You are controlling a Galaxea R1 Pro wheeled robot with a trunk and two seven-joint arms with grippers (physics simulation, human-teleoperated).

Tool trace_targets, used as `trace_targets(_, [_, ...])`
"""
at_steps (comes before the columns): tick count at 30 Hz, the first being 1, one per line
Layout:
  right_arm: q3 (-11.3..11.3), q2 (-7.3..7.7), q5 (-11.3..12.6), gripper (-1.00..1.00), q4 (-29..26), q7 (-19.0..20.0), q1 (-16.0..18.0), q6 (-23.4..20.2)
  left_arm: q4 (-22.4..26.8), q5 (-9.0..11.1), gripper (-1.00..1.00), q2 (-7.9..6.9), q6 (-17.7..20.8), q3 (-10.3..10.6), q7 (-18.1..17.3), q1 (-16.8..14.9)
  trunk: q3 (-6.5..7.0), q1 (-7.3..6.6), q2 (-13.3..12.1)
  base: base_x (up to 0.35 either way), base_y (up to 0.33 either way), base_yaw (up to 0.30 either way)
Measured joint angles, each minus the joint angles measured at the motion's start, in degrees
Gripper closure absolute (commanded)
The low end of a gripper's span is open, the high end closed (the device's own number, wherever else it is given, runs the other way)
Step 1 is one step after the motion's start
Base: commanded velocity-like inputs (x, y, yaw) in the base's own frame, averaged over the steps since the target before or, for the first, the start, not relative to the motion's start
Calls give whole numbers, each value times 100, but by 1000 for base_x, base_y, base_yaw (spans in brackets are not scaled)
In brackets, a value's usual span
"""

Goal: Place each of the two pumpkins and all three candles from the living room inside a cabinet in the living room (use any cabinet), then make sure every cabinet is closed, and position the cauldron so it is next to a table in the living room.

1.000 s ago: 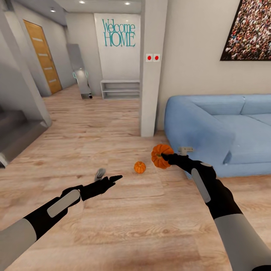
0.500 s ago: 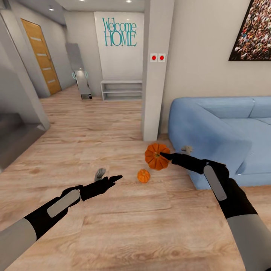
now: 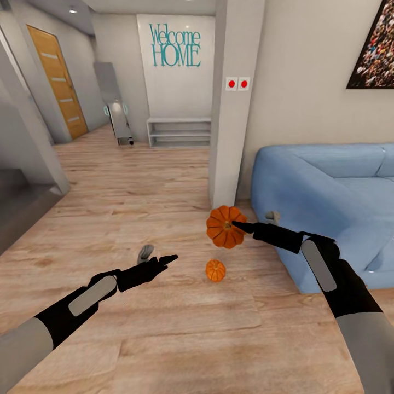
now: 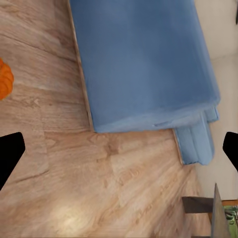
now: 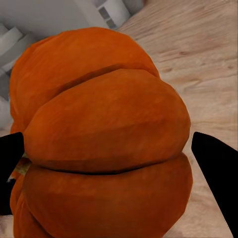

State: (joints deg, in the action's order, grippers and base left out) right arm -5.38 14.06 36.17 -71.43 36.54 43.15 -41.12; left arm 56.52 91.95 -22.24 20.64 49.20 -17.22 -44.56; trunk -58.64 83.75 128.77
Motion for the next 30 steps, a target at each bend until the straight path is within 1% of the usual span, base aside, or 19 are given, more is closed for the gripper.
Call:
trace_targets(5, [-12,-5,10,100,0,100,0,0,-3,1,-100,0,-3,1,0,0,0,0,0,337,107,0])
trace_targets(9, [-5,-2,9,100,-1,115,0,-14,-390,-5,-100,30,-6,0,0,0,0,0,0,337,108,0])
trace_targets(12, [5,4,1,100,-8,179,-1,-253,-538,-10,-100,78,-7,2,0,0,0,0,0,337,108,0])
trace_targets(15, [55,8,5,100,-3,458,0,-378,-559,-30,-100,92,-7,2,0,0,0,0,0,337,108,0])
trace_targets(17, [115,9,-11,100,-1,548,0,-392,-566,-34,-100,93,-7,2,0,0,0,0,0,337,108,0])
trace_targets(21, [154,12,-19,100,0,602,0,-405,-571,-36,-100,93,-7,2,0,0,0,0,0,337,108,0])
trace_targets(30, [158,18,-18,100,0,609,0,-407,-571,-37,-100,88,-7,2,0,0,0,0,0,337,108,0])
